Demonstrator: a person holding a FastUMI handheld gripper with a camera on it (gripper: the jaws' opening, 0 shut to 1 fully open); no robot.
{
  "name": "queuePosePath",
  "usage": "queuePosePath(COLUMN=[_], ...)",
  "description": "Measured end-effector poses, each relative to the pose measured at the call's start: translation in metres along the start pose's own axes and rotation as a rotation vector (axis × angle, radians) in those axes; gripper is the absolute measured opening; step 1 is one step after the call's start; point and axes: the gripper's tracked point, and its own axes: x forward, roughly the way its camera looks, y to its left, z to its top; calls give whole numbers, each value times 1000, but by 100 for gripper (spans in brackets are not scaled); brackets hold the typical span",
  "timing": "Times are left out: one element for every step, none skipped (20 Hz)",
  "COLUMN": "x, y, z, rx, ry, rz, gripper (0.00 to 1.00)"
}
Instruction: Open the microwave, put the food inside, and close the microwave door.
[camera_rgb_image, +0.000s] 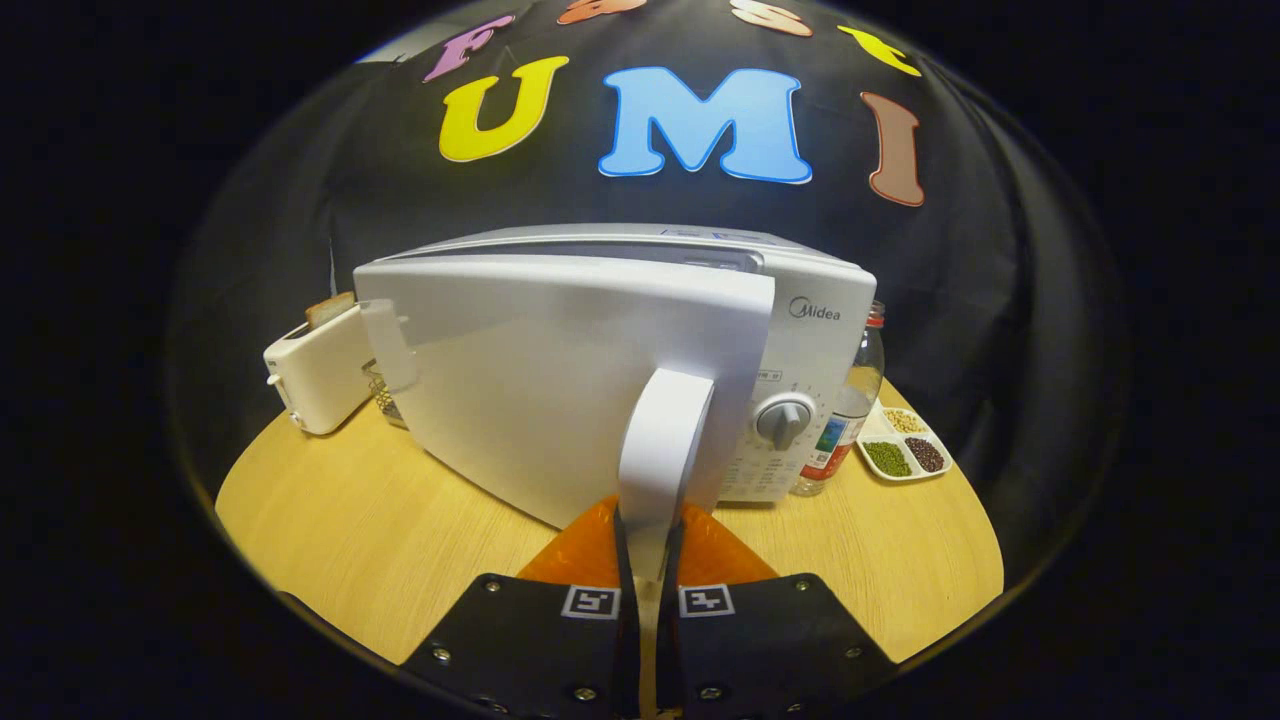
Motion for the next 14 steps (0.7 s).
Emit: queuePosePath(x=[-9,-14,-22,-27,-32,-38,-44,-49,-54,-59,-64,-69,-72,-76], y=[6,12,18,24,30,36,42,48,54,61,68,74,80,85], z=[-4,-8,-11,-15,-19,-22,-25,-28,-30,-33,-35,-39,-41,-43], rx=[4,8,9,8,3,-1,0,5,8,7,2,-6,-12,-16], ry=[7,15,19,23,25,26,27,27,27,26,24,21,19,17], rz=[10,20,25,29,33,37,42,45,47,48,48,49,49,48], gripper=[8,9,9,13,14,14,16,16,16,18,18,17,18,18])
